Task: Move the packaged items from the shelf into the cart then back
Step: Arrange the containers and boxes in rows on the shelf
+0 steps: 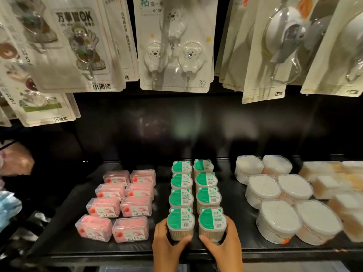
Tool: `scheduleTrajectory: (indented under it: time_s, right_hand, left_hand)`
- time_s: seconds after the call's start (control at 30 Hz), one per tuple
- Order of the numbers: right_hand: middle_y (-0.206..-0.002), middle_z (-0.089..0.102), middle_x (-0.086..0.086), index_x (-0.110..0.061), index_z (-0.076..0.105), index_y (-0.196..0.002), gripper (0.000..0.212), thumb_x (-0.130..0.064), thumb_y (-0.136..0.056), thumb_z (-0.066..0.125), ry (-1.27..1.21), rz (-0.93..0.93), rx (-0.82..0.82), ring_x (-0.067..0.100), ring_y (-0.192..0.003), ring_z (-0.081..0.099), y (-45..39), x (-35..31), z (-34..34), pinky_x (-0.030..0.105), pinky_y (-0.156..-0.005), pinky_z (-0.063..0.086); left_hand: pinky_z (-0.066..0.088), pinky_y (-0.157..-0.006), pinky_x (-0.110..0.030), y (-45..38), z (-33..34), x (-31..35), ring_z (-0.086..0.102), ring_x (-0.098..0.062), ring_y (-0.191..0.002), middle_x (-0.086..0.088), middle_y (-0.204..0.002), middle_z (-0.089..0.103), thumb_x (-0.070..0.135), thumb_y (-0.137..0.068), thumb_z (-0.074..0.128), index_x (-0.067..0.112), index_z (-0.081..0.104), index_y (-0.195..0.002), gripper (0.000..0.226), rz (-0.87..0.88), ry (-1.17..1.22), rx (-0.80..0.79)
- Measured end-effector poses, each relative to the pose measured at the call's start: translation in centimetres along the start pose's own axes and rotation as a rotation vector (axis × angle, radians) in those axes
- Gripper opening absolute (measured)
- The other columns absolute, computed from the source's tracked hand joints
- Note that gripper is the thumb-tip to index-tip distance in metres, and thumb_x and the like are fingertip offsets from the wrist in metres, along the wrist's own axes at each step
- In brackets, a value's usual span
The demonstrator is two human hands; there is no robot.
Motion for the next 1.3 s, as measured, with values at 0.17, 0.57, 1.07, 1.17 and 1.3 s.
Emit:
scheduleTrajectory:
  time_s: [0.17,0.57,1.07,1.17,1.3]
  right_hand:
    - [-0.117,0.054,-0.004,-0.027,0.041,-0.121,0.087,-0.014,-0.053,0.093,0.004,0.012,-0.011,0.012,-0.107,0.052,0.0,-0.2,-0.1,0.024,-0.094,0.043]
    - [-0.133,0.042,0.002,-0.012,0.044,-0.131,0.096,-0.052,-0.049,0.074,0.096,-0.283,0.036,0.013,-0.123,0.041,1.1,-3.2,-2.6,0.032,-0.101,0.035]
    - [-0.146,0.018,-0.024,-0.033,0.021,-0.142,0.072,-0.031,-0.087,0.067,0.114,-0.346,-0.353,-0.023,-0.127,0.013,6.4,-8.7,13.0,-0.002,-0.102,0.009]
    - [-0.151,0.024,-0.004,-0.017,0.024,-0.146,0.082,-0.023,-0.082,0.073,0.162,-0.230,-0.281,0.005,-0.136,0.022,5.9,-7.4,14.5,0.020,-0.112,0.018]
    - [-0.147,0.033,0.002,-0.012,0.027,-0.146,0.088,-0.017,-0.075,0.080,0.156,-0.094,-0.220,0.016,-0.134,0.033,5.1,-6.0,16.1,0.028,-0.111,0.026]
  left_hand:
    - [0.046,-0.094,-0.030,0.2,0.1,0.0,0.058,-0.020,-0.107,-0.004,-0.114,0.060,0.008,-0.048,0.093,0.016,0.054,-0.115,0.078,0.015,-0.019,0.021]
    - [0.032,-0.088,0.003,2.0,-2.9,2.8,0.049,0.009,-0.107,0.005,-0.118,0.056,0.067,-0.034,0.079,0.023,0.048,-0.120,0.102,0.103,-0.008,0.042]
    - [0.037,-0.103,-0.030,-1.8,-23.3,-1.4,0.043,-0.013,-0.125,0.002,-0.136,0.047,0.028,-0.078,0.074,0.016,0.045,-0.135,0.065,0.092,-0.198,0.244]
    - [0.036,-0.108,-0.037,-4.7,-25.0,-4.8,0.041,-0.017,-0.130,0.001,-0.141,0.044,0.027,-0.072,0.081,0.016,0.040,-0.140,0.080,-0.017,-0.205,0.085]
    - [0.038,-0.103,-0.029,-7.5,-25.1,-7.4,0.048,-0.010,-0.121,0.006,-0.133,0.049,0.024,-0.065,0.086,0.017,0.040,-0.140,0.088,-0.056,-0.135,-0.089]
Point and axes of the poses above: each hand's wrist, its own y-axis away from the middle knuckle, its own z-axis out of the palm, x = y × z, the point moved 3 cm from there along -y, towards the middle knuckle
